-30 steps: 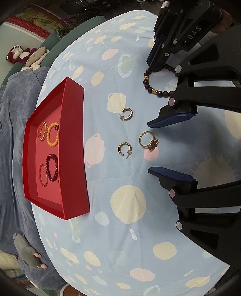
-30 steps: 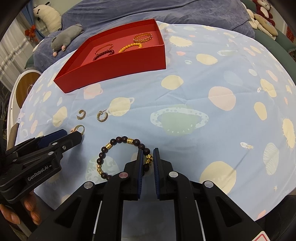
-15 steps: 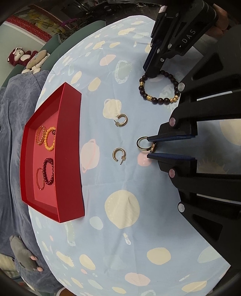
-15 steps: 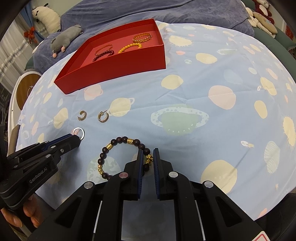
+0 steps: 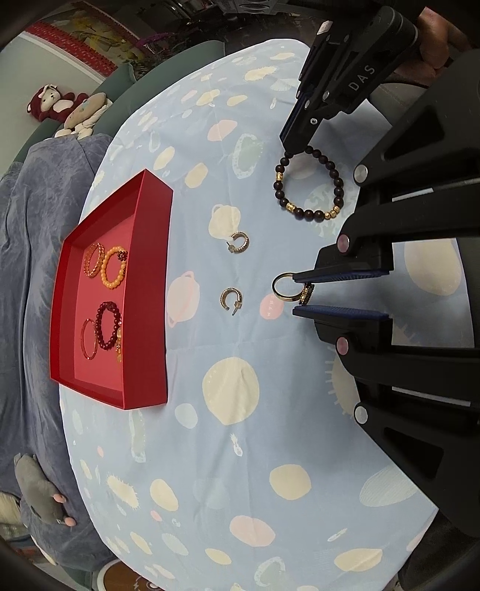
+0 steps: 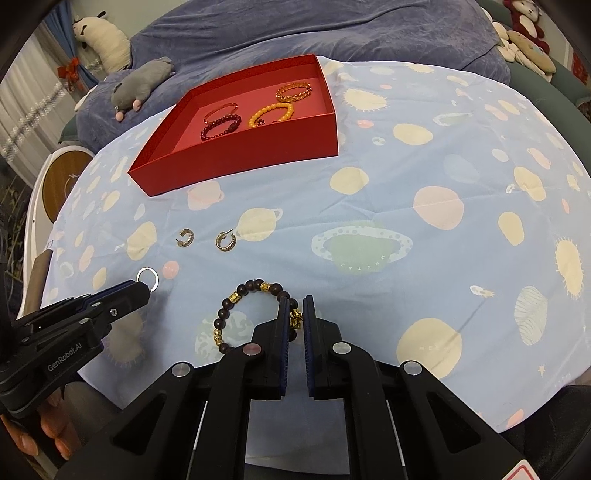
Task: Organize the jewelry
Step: 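Carry the ring and black bead bracelet over the red box with both tools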
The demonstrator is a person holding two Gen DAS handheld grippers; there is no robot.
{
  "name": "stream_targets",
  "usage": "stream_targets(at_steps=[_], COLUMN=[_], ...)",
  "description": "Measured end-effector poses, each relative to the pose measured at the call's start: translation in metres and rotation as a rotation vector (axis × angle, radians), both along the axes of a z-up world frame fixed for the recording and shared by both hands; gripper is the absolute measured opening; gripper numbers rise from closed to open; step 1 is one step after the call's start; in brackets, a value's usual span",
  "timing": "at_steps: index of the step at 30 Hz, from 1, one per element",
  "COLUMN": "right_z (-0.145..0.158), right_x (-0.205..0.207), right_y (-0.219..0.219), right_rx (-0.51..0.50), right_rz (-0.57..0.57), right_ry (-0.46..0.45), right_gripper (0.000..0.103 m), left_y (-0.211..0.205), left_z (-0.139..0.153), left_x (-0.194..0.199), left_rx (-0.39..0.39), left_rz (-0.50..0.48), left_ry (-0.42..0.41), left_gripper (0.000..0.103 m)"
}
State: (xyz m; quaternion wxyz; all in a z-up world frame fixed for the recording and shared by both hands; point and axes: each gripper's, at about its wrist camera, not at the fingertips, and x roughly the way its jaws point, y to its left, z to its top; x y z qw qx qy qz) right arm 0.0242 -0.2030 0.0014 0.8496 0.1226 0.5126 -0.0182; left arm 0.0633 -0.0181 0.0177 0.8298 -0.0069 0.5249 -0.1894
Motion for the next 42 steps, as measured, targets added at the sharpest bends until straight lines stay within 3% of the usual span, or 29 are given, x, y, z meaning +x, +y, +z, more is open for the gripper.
stream_targets(at_steps=[7,12,18,24,33,42], right_z=[-0.008,-0.015,-0.017,-0.015,0.023,0.072], right_x=[-0.006,-0.003,0.005,0.006,0.011,0.042], right_y=[0.002,0.005,0.015,0.019,0.016,0.010], right_rx=[0.008,0.003,-0.039,-0.060,-0.037,-0.060], right_rz=[0.017,0.025,0.063,0.081,0.085,0.114], right_ry=[0.024,0.049,0.043,0.035,-0.036,-0.128], right_gripper=[0.007,0.017,0.017,0.010,0.008,0.008], left_y=[0.005,0.005,0.006,0.005,0.008,0.003], left_z=[0.002,0.000,-0.003,-0.003,0.015,0.054], left_x=[-0.004,-0.005,-0.005,-0.004,0.007,0.037], left_rx=[-0.014,-0.015,-0.018,-0.015,-0.031,-0.043], left_rz=[0.010,0.011,0.016,0.018,0.026,0.007], left_ry=[0.005,0.012,0.020,0.028,0.021,-0.037], left_gripper=[0.012,0.012,0.012,0.012,0.012,0.012])
